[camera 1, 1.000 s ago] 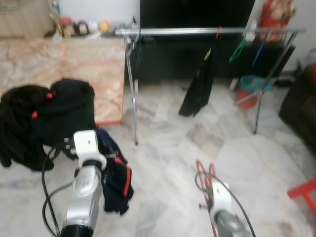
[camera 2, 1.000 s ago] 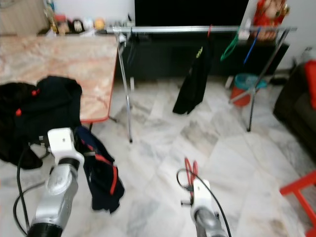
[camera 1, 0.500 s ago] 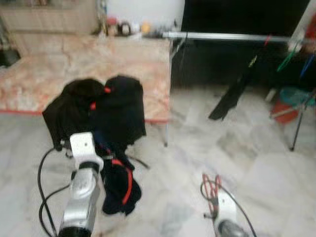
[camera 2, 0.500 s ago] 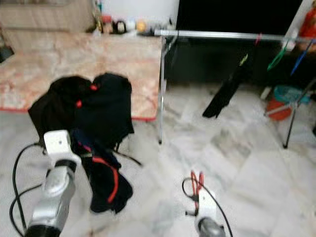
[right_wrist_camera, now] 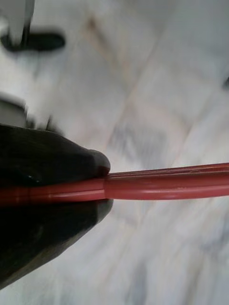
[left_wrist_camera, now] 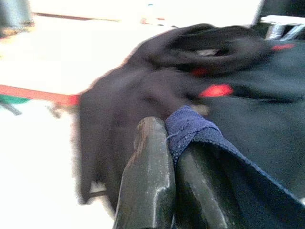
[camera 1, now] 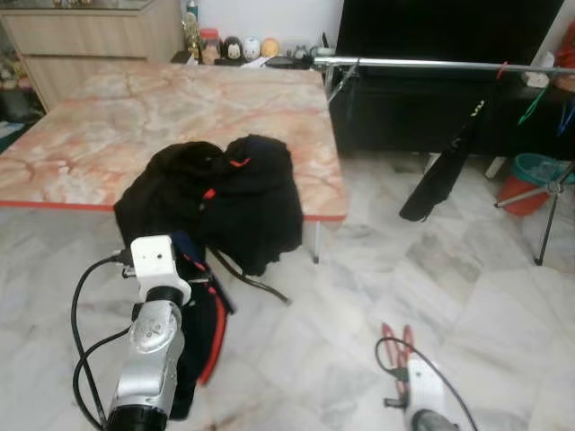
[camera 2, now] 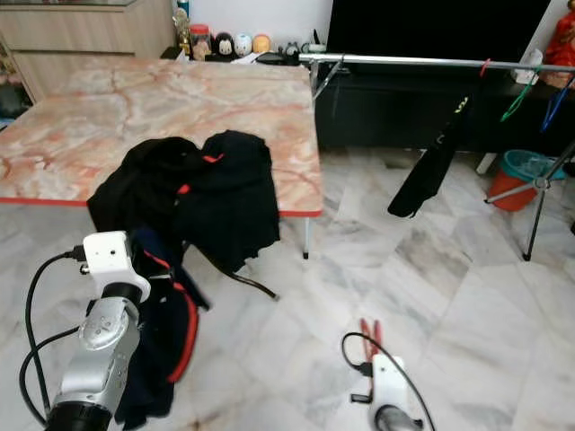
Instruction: Hang hanger
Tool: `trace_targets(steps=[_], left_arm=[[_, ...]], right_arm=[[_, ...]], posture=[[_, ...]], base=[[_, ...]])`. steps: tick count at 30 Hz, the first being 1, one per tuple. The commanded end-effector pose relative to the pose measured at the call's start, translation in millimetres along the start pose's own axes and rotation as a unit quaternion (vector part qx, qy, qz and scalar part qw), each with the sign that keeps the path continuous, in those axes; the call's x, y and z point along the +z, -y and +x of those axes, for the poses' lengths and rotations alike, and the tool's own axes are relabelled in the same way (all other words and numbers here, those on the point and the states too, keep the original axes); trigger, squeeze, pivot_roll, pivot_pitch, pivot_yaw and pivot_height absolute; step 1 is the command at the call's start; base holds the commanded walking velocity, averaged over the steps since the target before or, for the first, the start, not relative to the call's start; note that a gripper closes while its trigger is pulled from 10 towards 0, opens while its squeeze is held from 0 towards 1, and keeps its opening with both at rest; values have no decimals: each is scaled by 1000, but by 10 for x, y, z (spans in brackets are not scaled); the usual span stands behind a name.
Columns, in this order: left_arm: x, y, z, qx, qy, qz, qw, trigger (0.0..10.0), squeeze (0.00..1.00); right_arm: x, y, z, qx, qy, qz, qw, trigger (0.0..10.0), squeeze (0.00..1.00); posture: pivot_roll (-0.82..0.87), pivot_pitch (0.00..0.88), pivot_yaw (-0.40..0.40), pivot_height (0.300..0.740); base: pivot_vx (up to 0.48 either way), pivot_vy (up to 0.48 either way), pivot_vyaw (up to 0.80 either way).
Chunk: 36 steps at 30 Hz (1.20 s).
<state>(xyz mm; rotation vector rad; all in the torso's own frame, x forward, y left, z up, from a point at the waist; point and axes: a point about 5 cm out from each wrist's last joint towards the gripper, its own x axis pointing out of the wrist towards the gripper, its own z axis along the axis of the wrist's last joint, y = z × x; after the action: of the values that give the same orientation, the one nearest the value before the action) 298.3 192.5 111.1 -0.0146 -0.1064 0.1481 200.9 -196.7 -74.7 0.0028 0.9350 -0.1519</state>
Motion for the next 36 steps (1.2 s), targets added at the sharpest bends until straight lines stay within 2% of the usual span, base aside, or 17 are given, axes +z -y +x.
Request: trace_targets(steps=[1,10,15,20,31,36], left_arm=[[84,64,36,-8,16,4,1000,10000,0],[224,35,99,-3,36,1,999,10000,0],[156,12,71,-5,24,8,1000,10000,0],[199,69,104,-8,31,1,999,10000,0],[226,52,108,-6,35,1,999,10000,0],[236,128,106,-17,31,-18,999,10000,0]], right_arm=[[-76,30,-12,-3,-8,11,1000,10000,0],[-123,70,-20,-8,-14,15,1000,10000,0],[-135,62,-23,-8,-14,16,1000,10000,0],[-127,64,-21,-9,-14,13,1000,10000,0],[-95,51,-16,-6,-9,16,1000,10000,0],[-81,54,-13,-6,-8,11,1000,10000,0]], posture=[[190,0,-51,736],[191,0,-51,736],[187,0,-51,736],[192,0,-54,736],[193,0,-54,736],[192,0,-58,736]], base=[[0,337,0],[0,334,0],[0,335,0],[0,335,0],[0,330,0],[0,0,0]])
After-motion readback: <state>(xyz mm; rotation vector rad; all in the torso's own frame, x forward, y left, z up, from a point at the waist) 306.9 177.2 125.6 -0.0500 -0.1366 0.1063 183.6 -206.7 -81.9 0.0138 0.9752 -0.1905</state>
